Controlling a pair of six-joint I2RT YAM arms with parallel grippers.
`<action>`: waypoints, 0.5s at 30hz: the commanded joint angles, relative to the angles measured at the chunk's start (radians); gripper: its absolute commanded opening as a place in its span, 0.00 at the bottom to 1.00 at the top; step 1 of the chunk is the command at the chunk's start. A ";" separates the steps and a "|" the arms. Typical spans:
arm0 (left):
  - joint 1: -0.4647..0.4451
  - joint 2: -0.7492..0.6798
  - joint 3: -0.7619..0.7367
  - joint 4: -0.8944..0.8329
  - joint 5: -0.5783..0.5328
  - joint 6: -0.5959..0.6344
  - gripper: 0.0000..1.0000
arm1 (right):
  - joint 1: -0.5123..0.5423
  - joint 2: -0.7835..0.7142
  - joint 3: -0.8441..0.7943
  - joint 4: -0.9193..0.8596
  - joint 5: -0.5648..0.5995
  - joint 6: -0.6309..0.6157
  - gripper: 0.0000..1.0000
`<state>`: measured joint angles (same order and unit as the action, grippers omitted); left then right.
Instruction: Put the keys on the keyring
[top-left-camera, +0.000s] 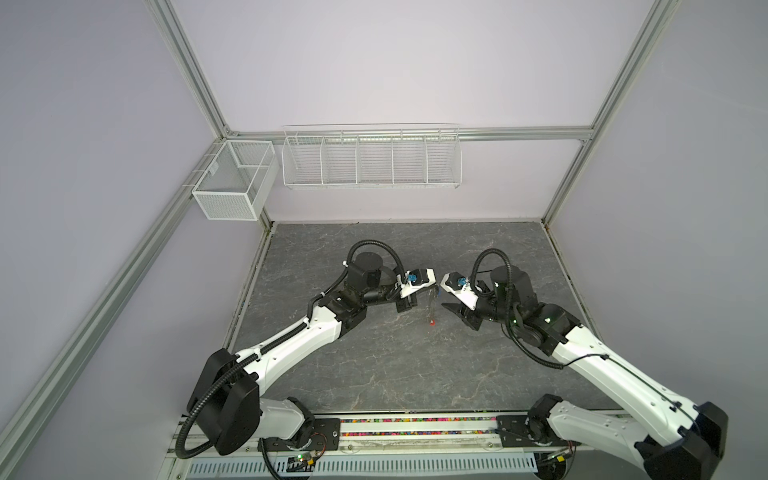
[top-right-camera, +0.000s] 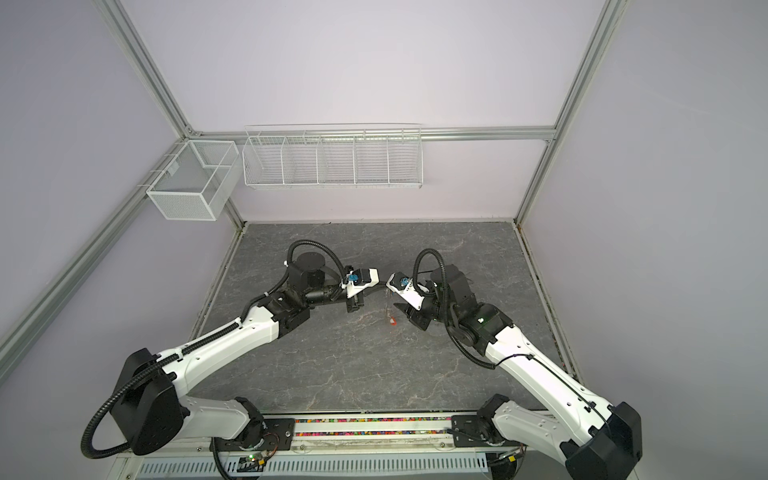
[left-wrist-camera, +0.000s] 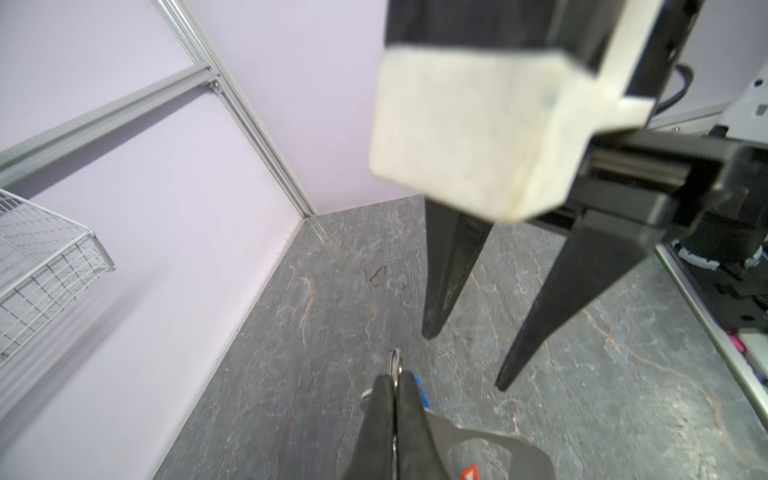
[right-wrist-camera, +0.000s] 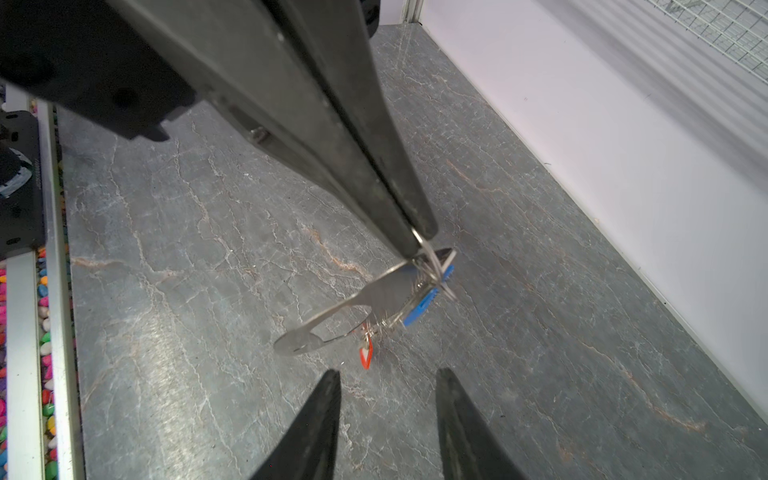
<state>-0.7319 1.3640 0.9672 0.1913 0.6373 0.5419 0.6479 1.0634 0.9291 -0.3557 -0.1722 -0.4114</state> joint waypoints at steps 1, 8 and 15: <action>0.010 -0.004 -0.024 0.176 0.093 -0.126 0.00 | -0.003 0.023 0.013 0.045 -0.004 -0.004 0.40; 0.023 0.006 -0.051 0.292 0.119 -0.218 0.00 | -0.007 0.016 0.029 0.095 0.050 0.002 0.39; 0.029 0.019 -0.063 0.387 0.142 -0.289 0.00 | -0.009 0.020 0.055 0.134 -0.018 -0.001 0.40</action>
<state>-0.7078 1.3720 0.9119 0.4843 0.7475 0.3164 0.6430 1.0916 0.9592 -0.2695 -0.1570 -0.4114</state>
